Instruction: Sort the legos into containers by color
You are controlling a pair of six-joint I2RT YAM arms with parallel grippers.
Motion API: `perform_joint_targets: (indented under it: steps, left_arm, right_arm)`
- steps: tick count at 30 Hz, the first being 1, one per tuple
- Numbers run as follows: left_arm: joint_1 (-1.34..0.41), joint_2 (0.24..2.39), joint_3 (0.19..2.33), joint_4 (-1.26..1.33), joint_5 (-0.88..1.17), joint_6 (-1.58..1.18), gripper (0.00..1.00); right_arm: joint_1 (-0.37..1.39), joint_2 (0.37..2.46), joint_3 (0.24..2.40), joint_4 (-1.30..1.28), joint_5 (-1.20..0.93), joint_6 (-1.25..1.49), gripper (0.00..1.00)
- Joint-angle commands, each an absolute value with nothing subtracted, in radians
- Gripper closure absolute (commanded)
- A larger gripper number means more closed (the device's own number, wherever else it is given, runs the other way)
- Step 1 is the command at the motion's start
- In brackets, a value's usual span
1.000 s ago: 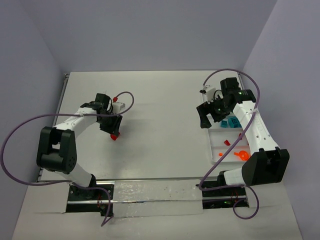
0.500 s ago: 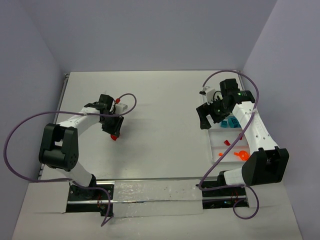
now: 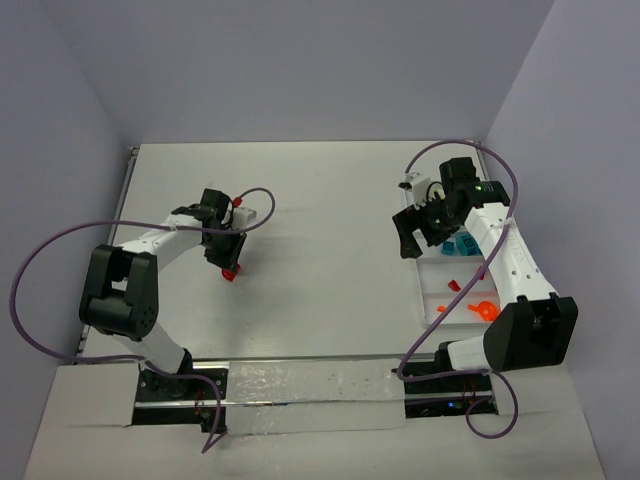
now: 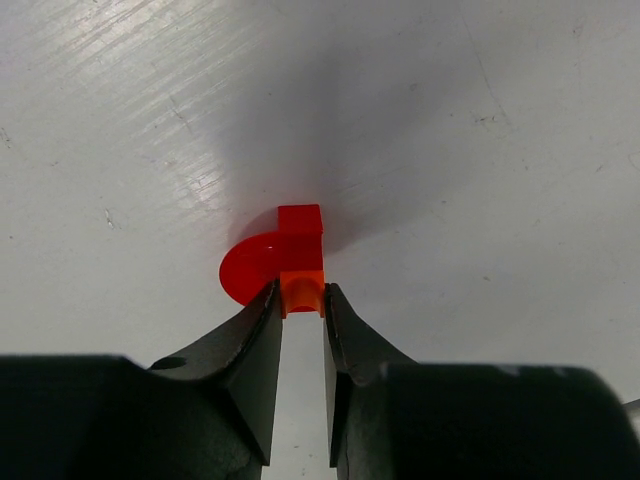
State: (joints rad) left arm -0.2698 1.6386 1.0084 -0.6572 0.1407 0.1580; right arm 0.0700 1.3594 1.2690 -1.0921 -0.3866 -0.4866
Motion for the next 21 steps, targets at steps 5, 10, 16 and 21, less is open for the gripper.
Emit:
perform_joint_targets:
  steps: [5,10,16,21]
  left_arm:
    - [-0.275,1.607,1.133,-0.71,0.287,0.143,0.97]
    - [-0.275,1.517,1.257,-0.757,0.677,0.089,1.0]
    - [-0.276,1.425,1.281,-0.586,1.008,-0.176,1.0]
    - [-0.278,1.358,1.208,-0.241,1.093,-0.527,1.0]
  right_arm:
    - [0.09,1.341,1.316,-1.036,-0.439,-0.436,0.0]
    - [0.107,1.338,1.359,-0.934,-0.627,-0.308,0.0]
    - [0.13,1.246,1.305,-0.564,-0.852,-0.005,0.0]
    - [0.241,1.237,1.334,-0.404,-0.831,0.085,0.0]
